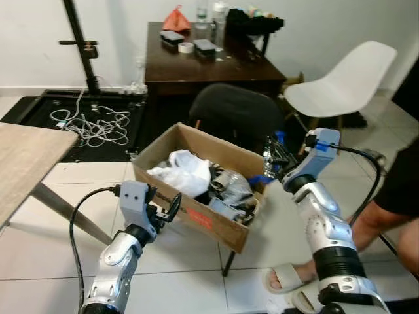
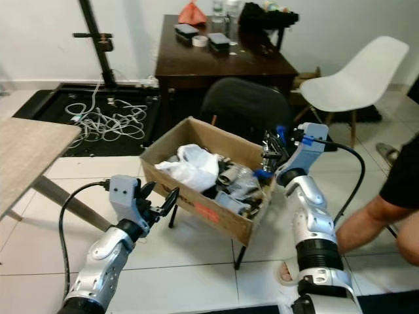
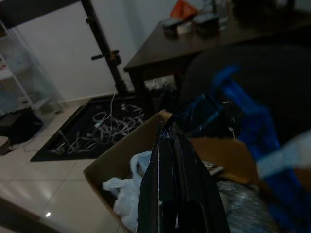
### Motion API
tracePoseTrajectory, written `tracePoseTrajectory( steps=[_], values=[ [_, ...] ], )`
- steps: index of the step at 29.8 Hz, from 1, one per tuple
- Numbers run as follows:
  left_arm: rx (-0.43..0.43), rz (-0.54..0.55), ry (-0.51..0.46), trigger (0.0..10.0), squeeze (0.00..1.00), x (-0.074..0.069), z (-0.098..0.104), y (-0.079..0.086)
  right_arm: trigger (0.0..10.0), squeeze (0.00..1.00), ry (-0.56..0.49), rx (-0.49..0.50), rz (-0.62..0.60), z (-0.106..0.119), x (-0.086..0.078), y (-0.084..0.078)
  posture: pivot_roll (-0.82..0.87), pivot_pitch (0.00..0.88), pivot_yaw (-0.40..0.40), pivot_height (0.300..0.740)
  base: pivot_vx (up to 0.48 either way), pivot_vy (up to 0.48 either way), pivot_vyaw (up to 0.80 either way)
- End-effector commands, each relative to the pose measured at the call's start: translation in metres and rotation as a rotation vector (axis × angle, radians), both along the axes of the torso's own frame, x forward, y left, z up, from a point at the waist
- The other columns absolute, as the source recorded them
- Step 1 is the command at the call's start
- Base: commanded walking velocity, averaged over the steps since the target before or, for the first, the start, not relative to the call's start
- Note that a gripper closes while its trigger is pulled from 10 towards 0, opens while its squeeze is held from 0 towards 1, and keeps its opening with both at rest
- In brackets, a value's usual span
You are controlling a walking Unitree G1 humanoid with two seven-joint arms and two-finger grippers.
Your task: Picking trash to rubbish bin
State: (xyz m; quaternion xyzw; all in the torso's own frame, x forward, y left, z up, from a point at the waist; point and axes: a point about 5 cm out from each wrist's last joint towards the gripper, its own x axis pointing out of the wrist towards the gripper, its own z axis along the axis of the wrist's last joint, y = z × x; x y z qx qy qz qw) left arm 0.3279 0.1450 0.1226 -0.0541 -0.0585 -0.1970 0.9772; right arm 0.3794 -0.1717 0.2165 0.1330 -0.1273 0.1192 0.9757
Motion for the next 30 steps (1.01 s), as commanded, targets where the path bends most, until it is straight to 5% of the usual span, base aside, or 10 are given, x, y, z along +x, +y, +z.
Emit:
tracePoseTrajectory(
  steps=[1, 12, 18, 30],
  values=[
    [0.004, -0.017, 0.022, 10.0, 0.00, -0.002, -0.007, -0.004, 10.0, 0.00, 0.020, -0.016, -0.039, -0.003, 0.000, -0.010, -0.12, 0.181, 0.016, 0.740, 0.386, 0.000, -0.80],
    [0.001, -0.021, 0.020, 10.0, 0.00, -0.002, -0.007, -0.005, 10.0, 0.00, 0.024, -0.021, -0.049, -0.003, 0.001, -0.012, -0.12, 0.179, 0.012, 0.740, 0.386, 0.000, -0.80],
    [-0.006, -0.004, 0.018, 10.0, 0.00, 0.000, -0.006, -0.005, 10.0, 0.00, 0.012, -0.038, -0.029, -0.004, 0.001, -0.009, -0.12, 0.176, 0.011, 0.740, 0.340, 0.000, 0.00],
    [-0.009, 0.014, 0.017, 10.0, 0.00, 0.001, -0.005, -0.003, 10.0, 0.00, 0.021, -0.112, 0.194, -0.017, -0.005, 0.030, -0.12, 0.179, 0.013, 0.740, 0.000, 0.000, 0.00]
  ],
)
